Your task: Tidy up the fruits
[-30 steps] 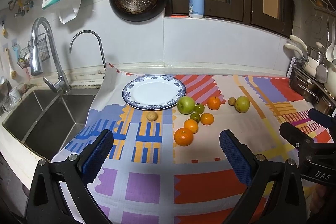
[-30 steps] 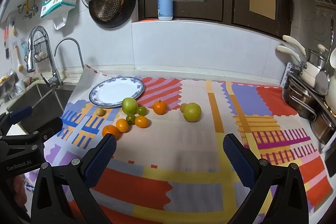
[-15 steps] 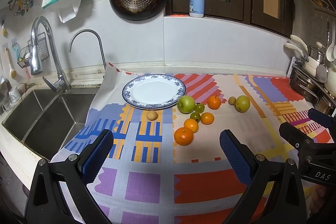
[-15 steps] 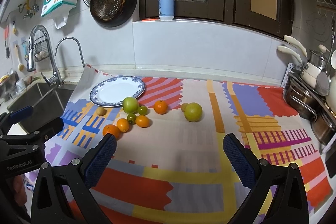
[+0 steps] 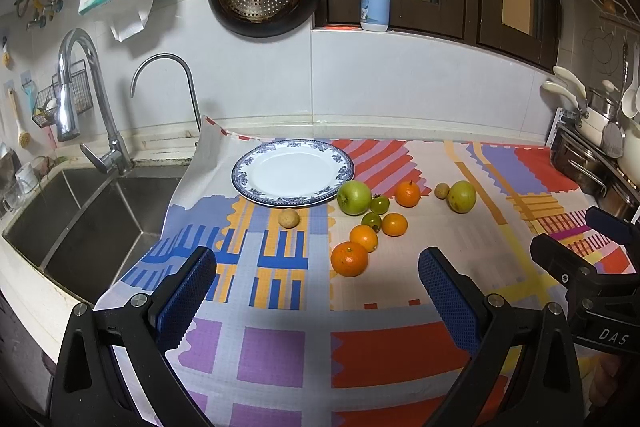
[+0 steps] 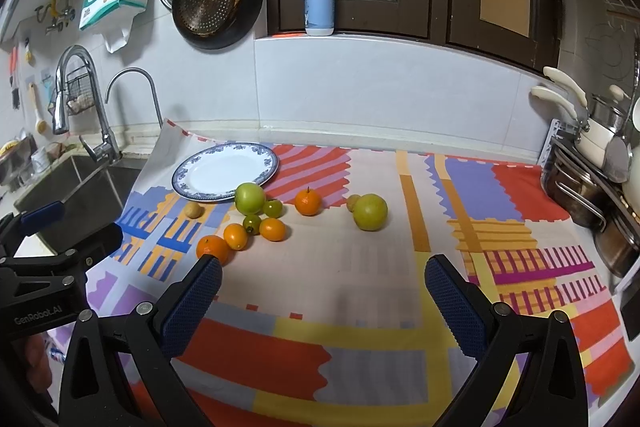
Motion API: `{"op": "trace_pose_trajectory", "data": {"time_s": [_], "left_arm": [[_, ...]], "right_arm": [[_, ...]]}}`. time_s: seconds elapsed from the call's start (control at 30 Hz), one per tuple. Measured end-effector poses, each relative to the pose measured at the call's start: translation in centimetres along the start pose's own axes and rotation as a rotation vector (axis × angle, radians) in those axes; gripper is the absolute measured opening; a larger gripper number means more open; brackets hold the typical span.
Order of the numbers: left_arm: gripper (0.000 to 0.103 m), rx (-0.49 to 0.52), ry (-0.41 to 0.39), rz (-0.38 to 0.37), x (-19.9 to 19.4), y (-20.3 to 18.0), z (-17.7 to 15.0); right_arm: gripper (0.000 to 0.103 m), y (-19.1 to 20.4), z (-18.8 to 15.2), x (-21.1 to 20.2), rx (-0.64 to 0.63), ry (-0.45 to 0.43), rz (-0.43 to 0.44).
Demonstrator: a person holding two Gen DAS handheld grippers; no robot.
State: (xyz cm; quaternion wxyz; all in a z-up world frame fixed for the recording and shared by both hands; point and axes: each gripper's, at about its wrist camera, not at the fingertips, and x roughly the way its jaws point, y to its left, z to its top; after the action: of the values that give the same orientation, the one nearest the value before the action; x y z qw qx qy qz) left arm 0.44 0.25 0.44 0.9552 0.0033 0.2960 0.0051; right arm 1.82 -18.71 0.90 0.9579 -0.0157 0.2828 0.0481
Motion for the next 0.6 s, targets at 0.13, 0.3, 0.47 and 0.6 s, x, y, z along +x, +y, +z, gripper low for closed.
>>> {"op": "trace_pose_trajectory", "data": {"time_s": [0.13, 0.3, 0.47, 0.6], "left_arm": [[0.103, -0.001, 0.001, -0.001, 0.01, 0.01, 0.0], [0.103, -0.001, 0.001, 0.0, 0.01, -0.01, -0.02], [0.103, -0.002, 0.004, 0.0, 0.15, -0.01, -0.08], [0.103, -0.001, 0.005, 0.0, 0.22, 0.0, -0.14]], "right_arm": [[0.102, 0.0, 0.03, 0.04, -0.001, -0.001, 0.0], [0.102, 0.02, 0.02, 0.05, -0.001, 0.001, 0.001], [0.102, 0.12, -0.05, 0.16, -0.003, 0.003, 0.003], [0.102, 0.27, -0.11, 0.4, -0.005, 0.006, 0.005]]}}
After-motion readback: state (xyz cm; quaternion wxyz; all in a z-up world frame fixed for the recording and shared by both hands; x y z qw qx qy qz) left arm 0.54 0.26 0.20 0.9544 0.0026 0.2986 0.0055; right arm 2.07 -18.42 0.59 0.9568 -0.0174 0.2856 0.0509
